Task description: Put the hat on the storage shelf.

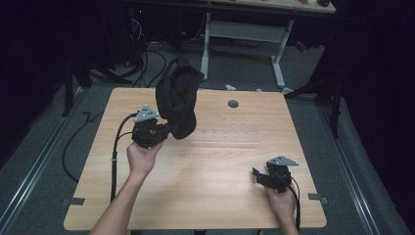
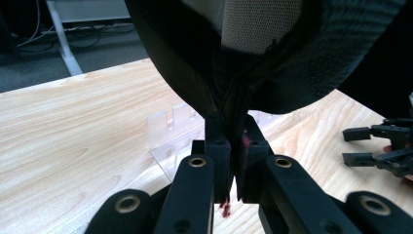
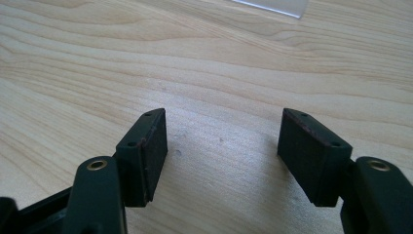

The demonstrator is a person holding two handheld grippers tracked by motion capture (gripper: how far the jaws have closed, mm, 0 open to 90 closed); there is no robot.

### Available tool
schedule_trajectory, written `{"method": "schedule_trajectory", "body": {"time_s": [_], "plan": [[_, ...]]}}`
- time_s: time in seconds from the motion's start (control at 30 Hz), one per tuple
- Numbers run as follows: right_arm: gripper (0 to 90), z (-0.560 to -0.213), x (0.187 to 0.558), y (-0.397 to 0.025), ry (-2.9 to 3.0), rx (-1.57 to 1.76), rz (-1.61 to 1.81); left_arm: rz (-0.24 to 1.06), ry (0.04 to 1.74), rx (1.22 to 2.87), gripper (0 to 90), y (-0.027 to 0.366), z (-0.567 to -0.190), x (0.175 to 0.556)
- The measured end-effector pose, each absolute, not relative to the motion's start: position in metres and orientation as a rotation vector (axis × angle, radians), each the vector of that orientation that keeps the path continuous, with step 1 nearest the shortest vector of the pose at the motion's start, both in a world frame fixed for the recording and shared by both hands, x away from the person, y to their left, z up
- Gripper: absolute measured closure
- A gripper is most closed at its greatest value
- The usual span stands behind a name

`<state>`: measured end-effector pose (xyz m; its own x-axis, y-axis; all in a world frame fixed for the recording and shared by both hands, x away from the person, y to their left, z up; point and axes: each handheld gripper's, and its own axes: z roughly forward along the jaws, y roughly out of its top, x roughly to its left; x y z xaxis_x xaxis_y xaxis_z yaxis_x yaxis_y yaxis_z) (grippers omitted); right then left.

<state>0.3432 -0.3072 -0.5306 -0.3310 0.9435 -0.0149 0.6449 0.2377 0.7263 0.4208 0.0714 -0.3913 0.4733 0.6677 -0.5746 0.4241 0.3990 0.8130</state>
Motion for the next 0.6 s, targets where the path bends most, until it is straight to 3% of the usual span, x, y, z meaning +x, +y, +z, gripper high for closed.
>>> {"method": "schedule_trajectory", "body": {"time_s": [0.6], "plan": [[35.4, -0.531, 0.343, -0.307, 2.061, 1.453, 0.876, 0.256, 1.183, 1.238, 86.0, 0.059, -0.409, 0.44]]}}
